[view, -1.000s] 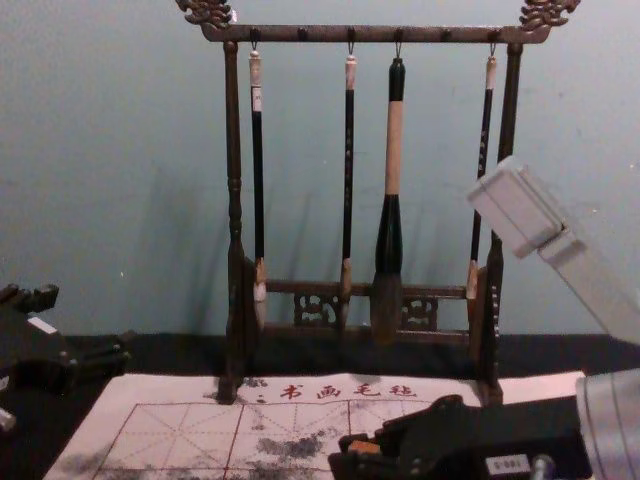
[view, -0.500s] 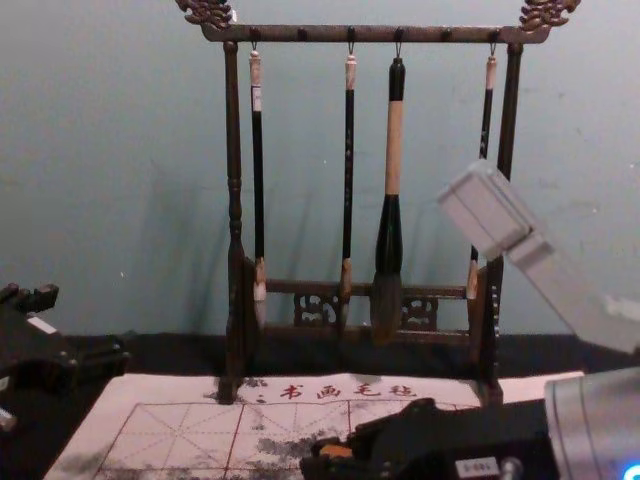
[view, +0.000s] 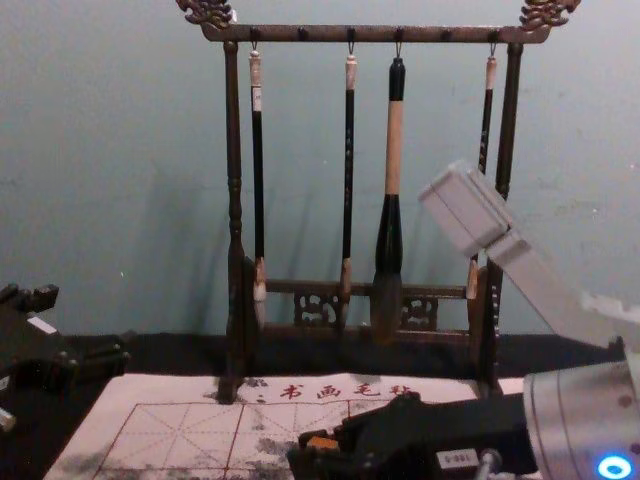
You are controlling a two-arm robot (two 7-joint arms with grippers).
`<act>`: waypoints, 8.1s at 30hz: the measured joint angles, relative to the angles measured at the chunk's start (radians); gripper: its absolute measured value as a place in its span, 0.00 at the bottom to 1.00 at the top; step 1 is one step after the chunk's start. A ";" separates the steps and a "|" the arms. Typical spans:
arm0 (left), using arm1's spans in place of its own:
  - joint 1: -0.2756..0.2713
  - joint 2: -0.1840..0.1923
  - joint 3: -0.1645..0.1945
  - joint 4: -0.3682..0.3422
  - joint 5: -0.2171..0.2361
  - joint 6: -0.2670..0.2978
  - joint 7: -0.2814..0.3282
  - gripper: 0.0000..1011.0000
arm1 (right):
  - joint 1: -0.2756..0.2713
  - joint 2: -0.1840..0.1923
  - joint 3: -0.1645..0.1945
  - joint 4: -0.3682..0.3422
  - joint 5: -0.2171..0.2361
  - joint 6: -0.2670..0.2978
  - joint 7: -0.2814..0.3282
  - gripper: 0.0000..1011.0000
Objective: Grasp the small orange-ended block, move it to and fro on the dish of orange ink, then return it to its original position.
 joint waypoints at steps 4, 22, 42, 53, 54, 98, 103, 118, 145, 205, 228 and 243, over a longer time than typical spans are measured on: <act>0.000 0.000 0.000 0.000 0.000 0.000 0.000 0.99 | 0.005 -0.006 0.000 0.009 -0.001 -0.001 -0.001 0.13; 0.000 0.000 0.000 0.000 0.000 0.000 0.000 0.99 | 0.014 -0.014 0.017 0.039 -0.006 -0.010 -0.017 0.13; 0.000 0.000 0.000 0.000 0.000 0.000 0.000 0.99 | -0.007 0.019 0.045 0.018 -0.001 -0.009 -0.021 0.13; 0.000 0.000 0.000 0.000 0.000 0.000 0.000 0.99 | -0.032 0.047 0.062 -0.016 0.013 -0.001 -0.026 0.13; 0.000 0.000 0.000 0.000 0.000 0.000 0.000 0.99 | -0.034 0.048 0.062 -0.018 0.014 -0.001 -0.026 0.13; 0.000 0.000 0.000 0.000 0.000 0.000 0.000 0.99 | -0.029 0.023 0.022 -0.027 0.038 0.009 -0.011 0.13; 0.000 0.000 0.000 0.000 0.000 0.000 0.000 0.99 | -0.022 0.014 0.018 -0.016 0.038 0.007 -0.011 0.13; 0.000 0.000 0.000 0.000 0.000 0.000 0.000 0.99 | -0.003 -0.010 0.015 0.023 0.035 -0.002 -0.018 0.13; 0.000 0.000 0.000 0.000 0.000 0.000 0.000 0.99 | 0.006 -0.021 0.037 0.061 0.024 -0.013 -0.031 0.13; 0.000 0.000 0.000 0.000 0.000 0.000 0.000 0.99 | -0.350 0.126 0.333 -0.420 0.175 0.032 -0.385 0.13; 0.000 0.000 0.000 0.000 0.000 0.000 0.000 0.99 | -0.420 0.082 0.378 -0.403 0.136 0.060 -0.420 0.13; 0.000 0.000 0.000 0.000 0.000 0.000 0.000 0.99 | -0.401 0.053 0.374 -0.367 0.112 0.072 -0.408 0.13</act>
